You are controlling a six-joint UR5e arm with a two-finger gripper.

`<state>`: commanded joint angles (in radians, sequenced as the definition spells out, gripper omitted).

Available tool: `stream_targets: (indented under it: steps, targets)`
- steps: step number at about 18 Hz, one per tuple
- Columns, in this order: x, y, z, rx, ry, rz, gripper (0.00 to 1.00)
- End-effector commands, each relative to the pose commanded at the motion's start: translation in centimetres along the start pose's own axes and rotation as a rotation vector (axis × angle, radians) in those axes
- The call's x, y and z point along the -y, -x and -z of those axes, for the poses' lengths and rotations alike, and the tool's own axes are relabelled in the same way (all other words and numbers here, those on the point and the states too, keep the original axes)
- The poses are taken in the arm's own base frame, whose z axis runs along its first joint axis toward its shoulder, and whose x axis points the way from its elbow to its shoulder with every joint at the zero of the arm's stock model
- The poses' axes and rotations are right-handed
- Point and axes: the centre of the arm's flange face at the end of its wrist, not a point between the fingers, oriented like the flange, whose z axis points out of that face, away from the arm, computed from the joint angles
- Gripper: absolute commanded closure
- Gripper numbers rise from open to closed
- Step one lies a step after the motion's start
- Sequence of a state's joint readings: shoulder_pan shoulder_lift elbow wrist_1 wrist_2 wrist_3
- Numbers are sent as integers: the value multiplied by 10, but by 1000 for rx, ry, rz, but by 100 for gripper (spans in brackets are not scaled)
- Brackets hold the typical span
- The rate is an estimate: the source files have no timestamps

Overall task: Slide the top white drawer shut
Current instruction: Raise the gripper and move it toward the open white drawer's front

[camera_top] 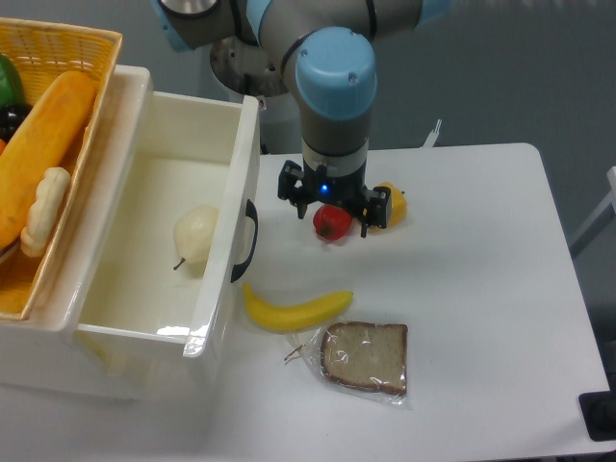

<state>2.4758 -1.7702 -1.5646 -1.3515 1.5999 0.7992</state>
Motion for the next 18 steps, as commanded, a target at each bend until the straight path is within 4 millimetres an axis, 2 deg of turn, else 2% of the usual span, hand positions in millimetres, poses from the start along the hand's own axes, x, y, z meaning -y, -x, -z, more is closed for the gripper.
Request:
stream_targets:
  steps: [6,9,12,18]
  targets:
    - [3,8,-15,-6,14,7,0]
    - [-5,23,-23,-14,15,51,0]
    - [-2,28,-42,-35,41,107,0]
    - [-5,15,-76,-78,90,125,0]
